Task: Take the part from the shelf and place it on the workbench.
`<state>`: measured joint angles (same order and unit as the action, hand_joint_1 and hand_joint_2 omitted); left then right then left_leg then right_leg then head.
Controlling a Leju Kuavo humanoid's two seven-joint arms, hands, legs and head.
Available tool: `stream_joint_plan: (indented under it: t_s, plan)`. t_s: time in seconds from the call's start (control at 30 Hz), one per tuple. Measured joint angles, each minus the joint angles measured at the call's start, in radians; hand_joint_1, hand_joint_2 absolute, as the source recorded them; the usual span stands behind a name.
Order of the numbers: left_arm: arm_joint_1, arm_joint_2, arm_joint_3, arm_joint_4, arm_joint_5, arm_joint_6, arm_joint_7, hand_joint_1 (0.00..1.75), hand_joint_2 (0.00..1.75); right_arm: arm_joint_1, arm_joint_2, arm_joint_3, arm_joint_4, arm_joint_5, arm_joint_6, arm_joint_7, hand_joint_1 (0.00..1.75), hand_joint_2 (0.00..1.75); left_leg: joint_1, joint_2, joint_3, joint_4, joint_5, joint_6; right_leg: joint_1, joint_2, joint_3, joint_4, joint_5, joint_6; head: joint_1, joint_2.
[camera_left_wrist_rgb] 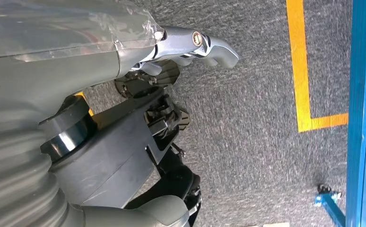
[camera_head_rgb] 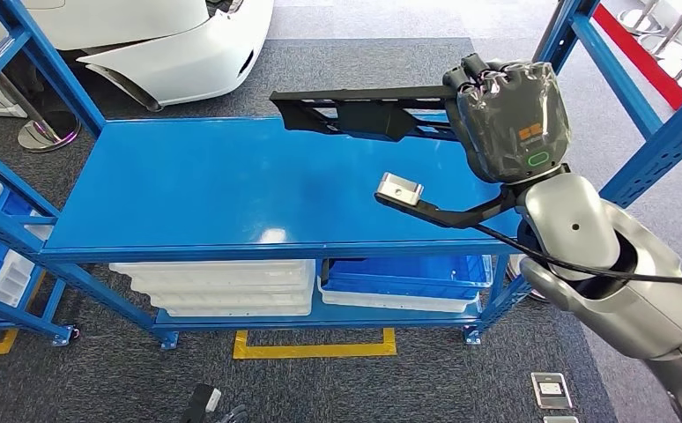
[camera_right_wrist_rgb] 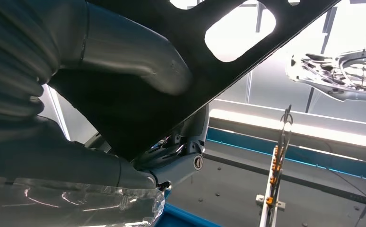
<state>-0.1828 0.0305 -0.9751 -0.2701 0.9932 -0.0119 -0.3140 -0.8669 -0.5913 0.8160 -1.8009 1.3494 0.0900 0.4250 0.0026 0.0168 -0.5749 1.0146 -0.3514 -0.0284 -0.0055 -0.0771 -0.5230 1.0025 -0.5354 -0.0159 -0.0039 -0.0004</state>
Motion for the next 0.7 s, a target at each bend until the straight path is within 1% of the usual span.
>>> stream_joint_plan:
  t_s: [0.13,0.33,0.7]
  plan:
    - [0.002,0.000,0.004,0.000,0.002,0.006,0.002,0.00,1.75,0.000,0.000,0.000,0.000,-0.003,0.000,0.001,1.75,1.75,0.000,0.000,0.000,0.000,0.000,0.000,0.000,0.000,0.000,0.000,0.000,0.000,0.000,0.000]
    - [0.003,0.000,0.012,0.000,0.010,0.013,0.028,0.00,1.75,0.000,0.000,0.000,0.000,-0.006,-0.001,0.006,1.75,1.75,0.000,0.000,0.000,0.000,0.000,0.000,0.000,0.000,0.000,0.000,0.000,0.000,0.000,0.000]
    - [0.002,0.000,0.023,0.000,0.010,0.016,0.041,0.00,1.75,0.000,0.001,0.000,0.000,-0.006,-0.001,0.006,1.75,1.75,0.000,0.000,0.000,0.000,0.000,0.000,0.000,0.000,0.000,0.000,0.000,0.000,0.000,0.000]
